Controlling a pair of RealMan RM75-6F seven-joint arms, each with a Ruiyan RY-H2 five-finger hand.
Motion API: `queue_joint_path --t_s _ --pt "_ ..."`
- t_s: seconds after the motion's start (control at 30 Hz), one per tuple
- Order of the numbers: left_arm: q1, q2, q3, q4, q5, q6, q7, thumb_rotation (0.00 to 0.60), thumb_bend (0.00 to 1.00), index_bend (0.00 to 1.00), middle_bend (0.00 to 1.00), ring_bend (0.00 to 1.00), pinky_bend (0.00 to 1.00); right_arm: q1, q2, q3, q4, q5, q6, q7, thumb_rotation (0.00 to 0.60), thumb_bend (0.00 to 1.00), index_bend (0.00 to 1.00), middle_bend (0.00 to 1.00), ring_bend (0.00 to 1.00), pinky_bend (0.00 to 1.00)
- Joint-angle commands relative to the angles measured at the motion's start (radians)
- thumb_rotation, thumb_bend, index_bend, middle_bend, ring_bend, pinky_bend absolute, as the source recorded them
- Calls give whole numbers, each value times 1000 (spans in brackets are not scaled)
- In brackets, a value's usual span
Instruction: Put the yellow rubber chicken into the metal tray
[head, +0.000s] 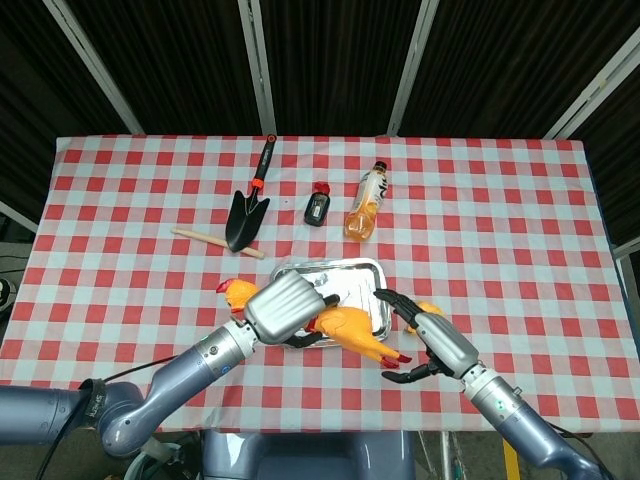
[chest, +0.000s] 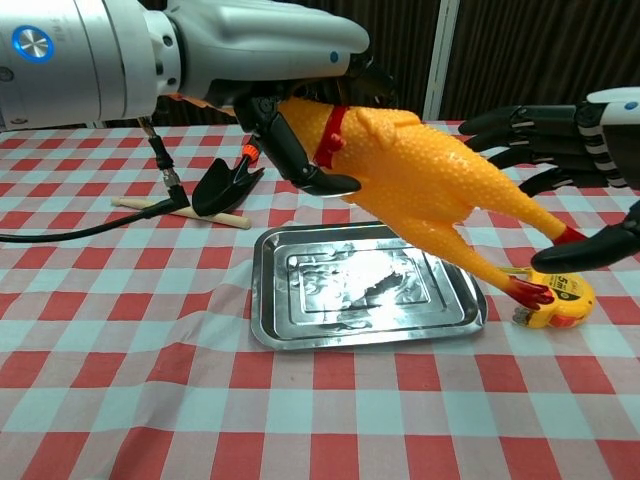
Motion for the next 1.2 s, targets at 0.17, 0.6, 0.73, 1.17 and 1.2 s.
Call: queue_joint_path --t_s 0.17,0.6,0.73,1.17,1.2 --pt "-56 -58 15 -6 -80 70 110 600 558 609 715 653 815 19 -24 8 -16 52 -21 -55 600 193 0 36 16 163" --pt "-115 -147 39 3 -144 158 200 600 528 608 715 653 814 37 -87 43 11 167 -8 -119 600 193 95 149 156 281" --pt "-121 -161 50 3 -139 172 205 600 526 608 715 653 814 40 -112 56 22 211 4 -146 600 197 243 220 226 328" --pt "-136 -161 64 -17 -142 199 211 600 520 608 715 653 815 58 -151 79 61 306 -6 -189 600 215 285 245 253 344" --pt "-137 -159 66 -21 -142 201 214 600 518 608 715 653 815 59 -154 80 65 311 -7 -191 600 214 284 245 253 344"
